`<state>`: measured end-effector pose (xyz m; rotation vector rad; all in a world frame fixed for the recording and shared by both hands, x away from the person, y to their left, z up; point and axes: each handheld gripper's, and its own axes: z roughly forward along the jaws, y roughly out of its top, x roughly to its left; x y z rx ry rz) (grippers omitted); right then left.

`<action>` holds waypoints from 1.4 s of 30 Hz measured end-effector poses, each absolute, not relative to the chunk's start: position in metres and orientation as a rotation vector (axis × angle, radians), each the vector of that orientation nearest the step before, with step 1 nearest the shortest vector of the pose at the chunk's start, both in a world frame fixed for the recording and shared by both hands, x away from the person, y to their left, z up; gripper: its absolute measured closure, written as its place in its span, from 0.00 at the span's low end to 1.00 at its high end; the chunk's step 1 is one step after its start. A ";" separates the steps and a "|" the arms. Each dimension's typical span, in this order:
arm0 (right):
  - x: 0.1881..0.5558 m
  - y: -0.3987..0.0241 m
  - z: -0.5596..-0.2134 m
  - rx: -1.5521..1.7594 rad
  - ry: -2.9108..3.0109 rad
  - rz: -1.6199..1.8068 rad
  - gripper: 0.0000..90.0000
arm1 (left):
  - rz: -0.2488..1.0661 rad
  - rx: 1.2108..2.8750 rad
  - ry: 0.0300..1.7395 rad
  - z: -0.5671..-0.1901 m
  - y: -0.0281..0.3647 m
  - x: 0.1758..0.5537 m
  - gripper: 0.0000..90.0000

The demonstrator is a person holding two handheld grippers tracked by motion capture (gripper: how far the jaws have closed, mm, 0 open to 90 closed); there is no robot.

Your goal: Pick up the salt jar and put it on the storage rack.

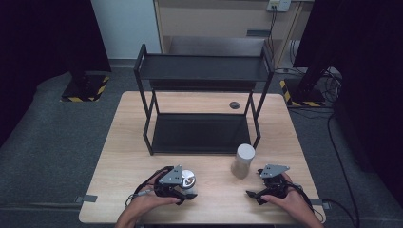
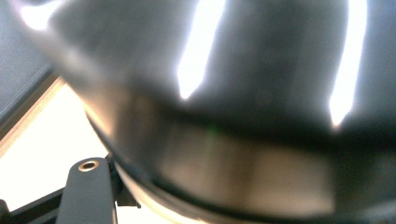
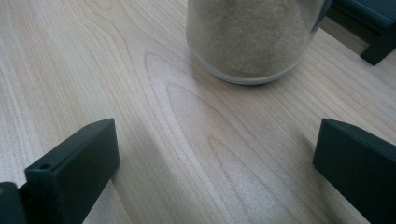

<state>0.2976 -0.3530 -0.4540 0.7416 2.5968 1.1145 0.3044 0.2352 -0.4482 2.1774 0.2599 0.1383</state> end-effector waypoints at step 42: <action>0.298 -0.353 -0.454 0.743 2.597 1.115 0.02 | 0.114 2.208 0.269 -0.349 0.238 0.340 0.34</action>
